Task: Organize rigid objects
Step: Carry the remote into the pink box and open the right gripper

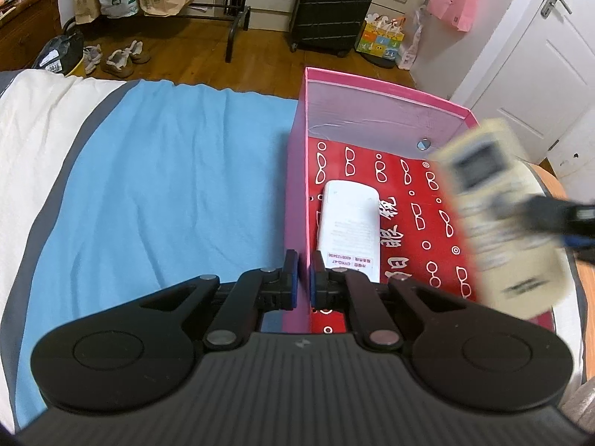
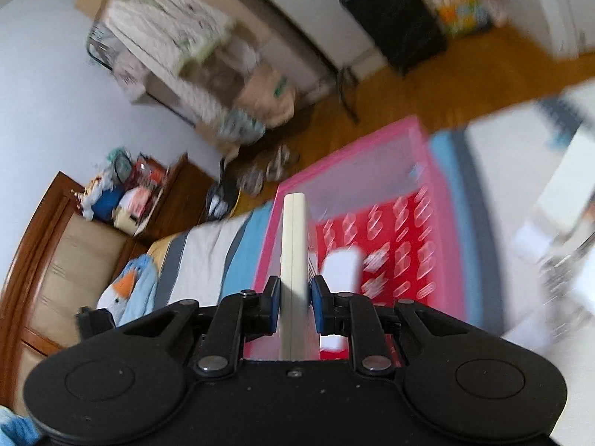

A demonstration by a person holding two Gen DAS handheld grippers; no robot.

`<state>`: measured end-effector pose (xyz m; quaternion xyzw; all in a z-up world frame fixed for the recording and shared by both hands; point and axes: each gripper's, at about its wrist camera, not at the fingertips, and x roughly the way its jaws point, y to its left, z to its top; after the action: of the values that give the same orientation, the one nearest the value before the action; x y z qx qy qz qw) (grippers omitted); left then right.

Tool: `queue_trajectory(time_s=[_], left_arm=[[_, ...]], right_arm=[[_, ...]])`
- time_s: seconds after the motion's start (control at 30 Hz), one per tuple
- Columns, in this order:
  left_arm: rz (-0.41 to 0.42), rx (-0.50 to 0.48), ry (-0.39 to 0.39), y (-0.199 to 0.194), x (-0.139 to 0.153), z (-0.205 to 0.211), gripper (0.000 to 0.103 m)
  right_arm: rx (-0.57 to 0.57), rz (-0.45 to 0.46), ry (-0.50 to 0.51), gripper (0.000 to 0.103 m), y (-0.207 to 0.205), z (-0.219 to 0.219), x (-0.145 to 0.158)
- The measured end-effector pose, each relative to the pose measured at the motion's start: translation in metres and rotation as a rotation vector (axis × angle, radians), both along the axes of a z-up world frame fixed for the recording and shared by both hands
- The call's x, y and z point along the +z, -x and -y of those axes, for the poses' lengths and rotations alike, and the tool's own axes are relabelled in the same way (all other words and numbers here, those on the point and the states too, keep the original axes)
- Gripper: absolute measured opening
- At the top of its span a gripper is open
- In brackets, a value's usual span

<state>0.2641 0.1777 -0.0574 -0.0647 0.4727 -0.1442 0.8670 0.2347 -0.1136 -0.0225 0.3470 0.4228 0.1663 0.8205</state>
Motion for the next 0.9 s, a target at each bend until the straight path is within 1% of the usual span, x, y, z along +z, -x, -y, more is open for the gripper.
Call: queue_trajectory(time_s=[0.07, 0.13, 0.27, 0.3, 0.43, 0.53, 0.63, 0.7, 0.73, 0.77, 0.83, 0.9], left_arm=[[0.003, -0.003, -0.005, 0.001, 0.0, 0.001, 0.006], [0.006, -0.007, -0.006, 0.001, 0.001, 0.001, 0.006], [0.013, -0.013, 0.004, 0.002, -0.001, -0.002, 0.006], [0.015, -0.016, 0.003, 0.002, 0.0, -0.002, 0.006], [0.024, -0.035, -0.013, 0.002, 0.0, 0.0, 0.006], [0.031, -0.059, -0.024, 0.002, 0.001, 0.001, 0.006], [0.034, -0.067, -0.043, 0.003, 0.002, 0.004, 0.006], [0.04, -0.07, -0.059, 0.005, 0.004, 0.006, 0.006], [0.042, -0.071, -0.063, 0.005, 0.004, 0.007, 0.006], [0.043, -0.07, -0.063, 0.006, 0.005, 0.007, 0.006], [0.041, -0.067, -0.062, 0.006, 0.005, 0.007, 0.006], [0.042, -0.068, -0.064, 0.006, 0.005, 0.008, 0.006]], right_arm=[[-0.021, -0.046, -0.013, 0.022, -0.014, -0.016, -0.017], [-0.048, -0.067, 0.003, 0.022, -0.024, -0.031, -0.03], [-0.103, -0.156, -0.079, 0.022, -0.036, -0.037, -0.06], [-0.114, -0.171, -0.074, 0.022, -0.033, -0.038, -0.067], [-0.145, -0.199, 0.014, 0.022, -0.024, -0.038, -0.078], [-0.151, -0.212, 0.008, 0.023, -0.019, -0.034, -0.087], [-0.141, -0.227, 0.074, 0.023, -0.019, -0.04, -0.085], [-0.133, -0.243, 0.089, 0.024, -0.021, -0.04, -0.085], [-0.114, -0.239, 0.105, 0.027, -0.022, -0.041, -0.082], [-0.11, -0.234, 0.138, 0.028, -0.021, -0.042, -0.078], [-0.089, -0.179, 0.233, 0.043, -0.016, -0.046, -0.066], [-0.061, -0.108, 0.284, 0.046, -0.006, -0.044, -0.05]])
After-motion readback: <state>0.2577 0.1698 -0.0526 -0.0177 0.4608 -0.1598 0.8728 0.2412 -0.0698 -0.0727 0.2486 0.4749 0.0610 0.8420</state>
